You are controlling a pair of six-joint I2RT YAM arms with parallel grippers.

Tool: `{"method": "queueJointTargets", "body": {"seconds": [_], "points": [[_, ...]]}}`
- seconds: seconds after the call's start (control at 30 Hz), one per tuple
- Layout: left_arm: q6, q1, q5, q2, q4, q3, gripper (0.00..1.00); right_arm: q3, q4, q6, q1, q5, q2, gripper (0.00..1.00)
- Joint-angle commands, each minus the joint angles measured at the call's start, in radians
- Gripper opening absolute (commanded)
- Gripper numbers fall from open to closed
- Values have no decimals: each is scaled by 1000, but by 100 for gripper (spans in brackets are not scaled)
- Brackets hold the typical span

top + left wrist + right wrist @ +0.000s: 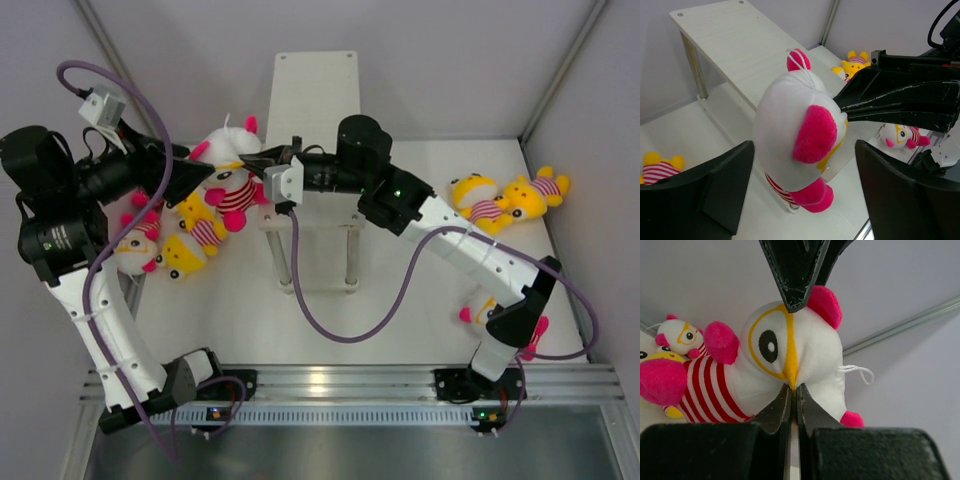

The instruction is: Place and organize the stuffed toys onto the shelf

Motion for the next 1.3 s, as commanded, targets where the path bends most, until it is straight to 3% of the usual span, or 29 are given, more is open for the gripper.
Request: {"method": "queueJointTargets", "body": {"seconds": [0.0, 0.07, 0.1, 0.13, 0.27, 0.37, 0.4, 0.5, 0.57, 0.67, 0.8, 0.9, 1.07, 1.27], "points": [[51, -9, 16, -38, 40, -32, 72, 73, 22, 10, 21, -52, 19, 0], [51, -9, 20, -36, 41, -63, 60, 66, 38, 15, 25, -72, 18, 0], [51, -10, 35, -35, 41, -80, 27, 55, 51, 24, 28, -75, 15, 0], [56, -13, 31, -33, 40, -85, 11, 49, 60, 33, 30, -80, 13, 0], [60, -18, -3, -44, 41, -100, 1, 3, 158, 142, 30, -34, -7, 0], [-76, -18, -124, -55, 111, -95, 1, -109, 301, 339, 28, 76, -56, 49], [-119, -18, -148, -61, 180, -101, 0, -134, 378, 462, 24, 107, -88, 72], [-377, -16, -239, -93, 368, -121, 0, -197, 417, 698, 19, 247, -154, 94], [-478, -19, -305, -116, 446, -131, 0, -261, 439, 874, 19, 348, -214, 97], [-637, -18, -358, -113, 514, -111, 0, -409, 517, 989, 21, 454, -284, 97], [-794, -18, -405, -104, 532, -103, 0, -540, 569, 1125, 45, 621, -370, 88], [-826, -16, -411, -104, 558, -94, 0, -566, 594, 1176, 77, 627, -354, 87], [-842, -16, -423, -101, 569, -77, 0, -473, 556, 1341, 93, 558, -245, 86], [-848, -13, -428, -107, 576, -89, 0, -387, 560, 1414, 97, 502, -159, 86]]}}
